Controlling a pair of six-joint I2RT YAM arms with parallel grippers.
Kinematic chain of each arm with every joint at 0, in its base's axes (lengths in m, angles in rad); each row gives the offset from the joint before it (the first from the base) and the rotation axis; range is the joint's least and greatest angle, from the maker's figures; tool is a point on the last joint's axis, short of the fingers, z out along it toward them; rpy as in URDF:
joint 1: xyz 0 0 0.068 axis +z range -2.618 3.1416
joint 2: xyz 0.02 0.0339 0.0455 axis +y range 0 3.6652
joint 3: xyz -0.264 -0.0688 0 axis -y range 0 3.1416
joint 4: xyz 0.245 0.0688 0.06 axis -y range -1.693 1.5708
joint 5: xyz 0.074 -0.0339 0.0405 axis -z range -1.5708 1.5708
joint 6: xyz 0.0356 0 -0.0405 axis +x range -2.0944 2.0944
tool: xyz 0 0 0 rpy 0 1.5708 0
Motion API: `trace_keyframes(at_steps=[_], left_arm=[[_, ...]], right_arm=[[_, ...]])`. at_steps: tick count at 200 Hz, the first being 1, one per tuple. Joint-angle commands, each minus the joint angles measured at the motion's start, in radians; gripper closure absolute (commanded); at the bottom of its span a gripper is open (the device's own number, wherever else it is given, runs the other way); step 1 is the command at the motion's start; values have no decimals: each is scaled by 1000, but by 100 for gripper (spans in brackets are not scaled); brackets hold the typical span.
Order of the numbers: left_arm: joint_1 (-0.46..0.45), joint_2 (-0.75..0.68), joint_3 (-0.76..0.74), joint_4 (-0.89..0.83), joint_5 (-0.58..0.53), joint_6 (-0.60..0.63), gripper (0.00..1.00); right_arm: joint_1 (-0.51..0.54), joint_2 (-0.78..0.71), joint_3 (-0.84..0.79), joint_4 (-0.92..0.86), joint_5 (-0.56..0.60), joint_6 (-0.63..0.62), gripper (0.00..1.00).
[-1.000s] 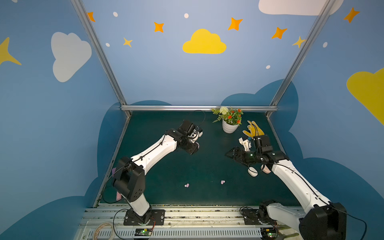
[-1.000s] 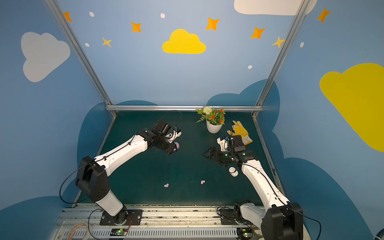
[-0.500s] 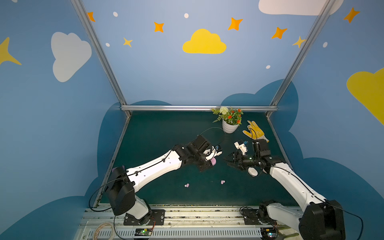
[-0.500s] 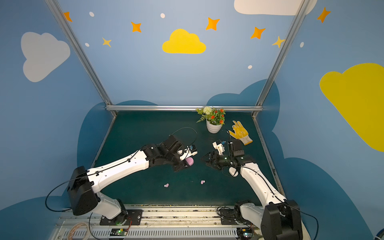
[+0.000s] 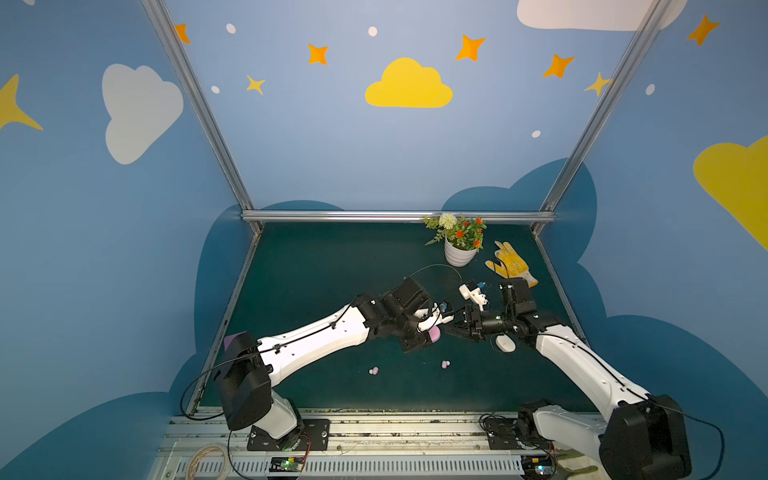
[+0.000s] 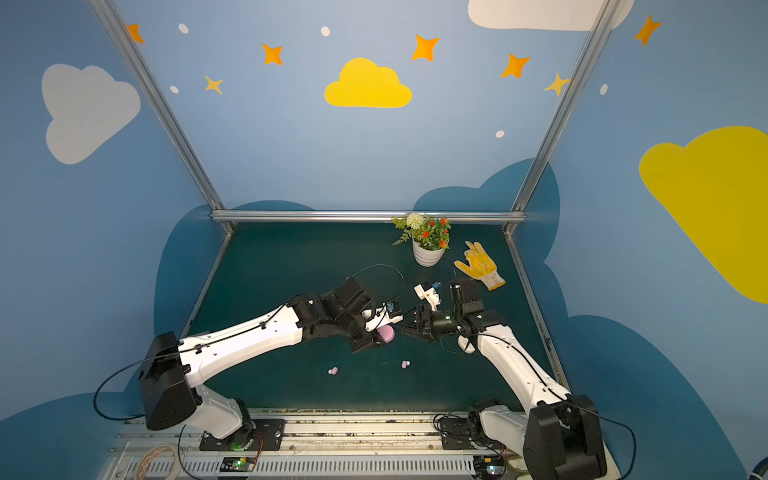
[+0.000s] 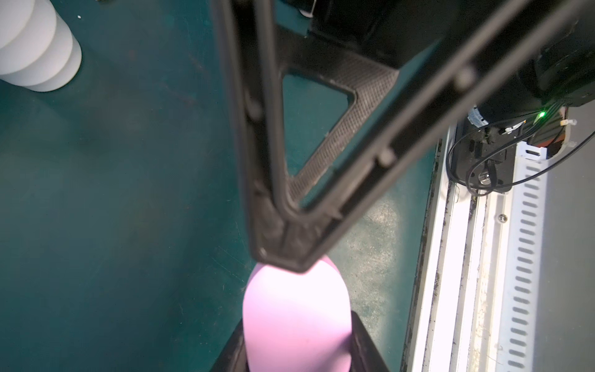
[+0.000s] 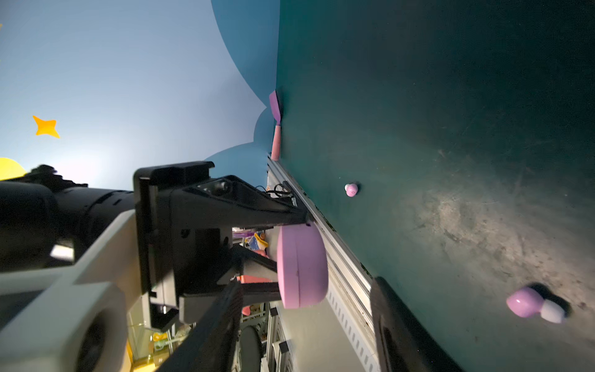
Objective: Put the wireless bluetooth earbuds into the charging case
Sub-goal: 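Close the right gripper on the pink case while the left keeps holding it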
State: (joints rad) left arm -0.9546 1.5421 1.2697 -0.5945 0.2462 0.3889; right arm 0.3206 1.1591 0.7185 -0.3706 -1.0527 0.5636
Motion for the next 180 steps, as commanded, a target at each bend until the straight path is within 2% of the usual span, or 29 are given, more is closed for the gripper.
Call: trace_keyframes(at_steps=[1,87,138,180], left_arm=[[-6,-18,18,-10,11,19,82],[-19,-36,17,-14,5,31,82],[-21,-38,19,-17,13,34,82],[-27,-39,17,-18,18,36,82]], right_arm=[[27,17,32,-27,-36,-29,44],[86,59,76,-76,-26,-54,62],[105,72,76,-86,-33,-60,66],[111,86,81,-86,-31,-62,73]])
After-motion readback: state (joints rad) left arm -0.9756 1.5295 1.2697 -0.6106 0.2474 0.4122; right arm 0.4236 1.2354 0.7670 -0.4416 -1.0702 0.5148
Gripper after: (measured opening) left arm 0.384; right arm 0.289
